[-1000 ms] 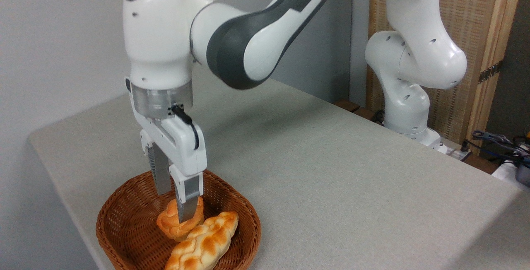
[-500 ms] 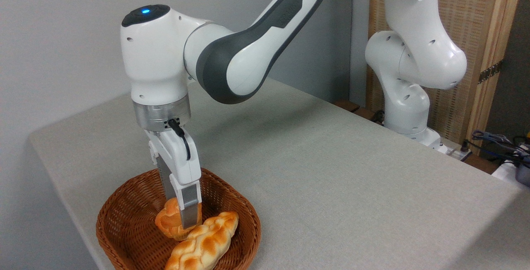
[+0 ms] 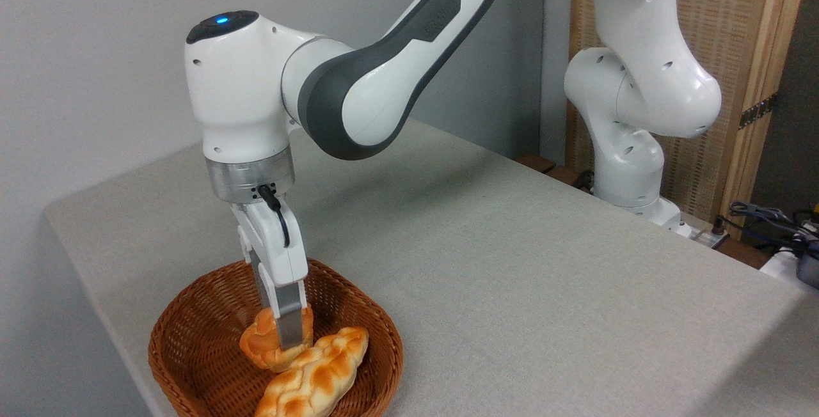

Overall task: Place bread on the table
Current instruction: 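Close the gripper on the round bread roll and lift it, then carry the roll out of the basket and lower it onto the table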

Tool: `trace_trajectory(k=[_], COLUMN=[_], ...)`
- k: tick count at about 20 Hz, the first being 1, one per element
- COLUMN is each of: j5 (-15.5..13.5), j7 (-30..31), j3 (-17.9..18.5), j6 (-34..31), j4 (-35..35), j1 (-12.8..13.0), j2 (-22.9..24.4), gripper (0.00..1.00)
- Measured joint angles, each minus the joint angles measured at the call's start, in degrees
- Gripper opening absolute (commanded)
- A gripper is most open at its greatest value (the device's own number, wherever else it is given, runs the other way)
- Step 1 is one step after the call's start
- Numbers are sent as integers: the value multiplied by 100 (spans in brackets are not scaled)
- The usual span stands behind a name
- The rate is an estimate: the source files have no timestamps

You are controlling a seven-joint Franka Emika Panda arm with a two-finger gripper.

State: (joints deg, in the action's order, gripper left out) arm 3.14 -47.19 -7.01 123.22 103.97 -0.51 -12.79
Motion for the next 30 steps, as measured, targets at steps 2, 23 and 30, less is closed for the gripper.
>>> trace_trajectory(k=[2, 23, 30], j5=[0, -519, -510], j7=[-1, 14, -2], j3=[0, 145, 142], j6=[4, -2301, -2178], j4=[-1, 590, 1300], j1=[0, 260, 469], j2=[0, 1910, 1881], gripper=[26, 75, 100])
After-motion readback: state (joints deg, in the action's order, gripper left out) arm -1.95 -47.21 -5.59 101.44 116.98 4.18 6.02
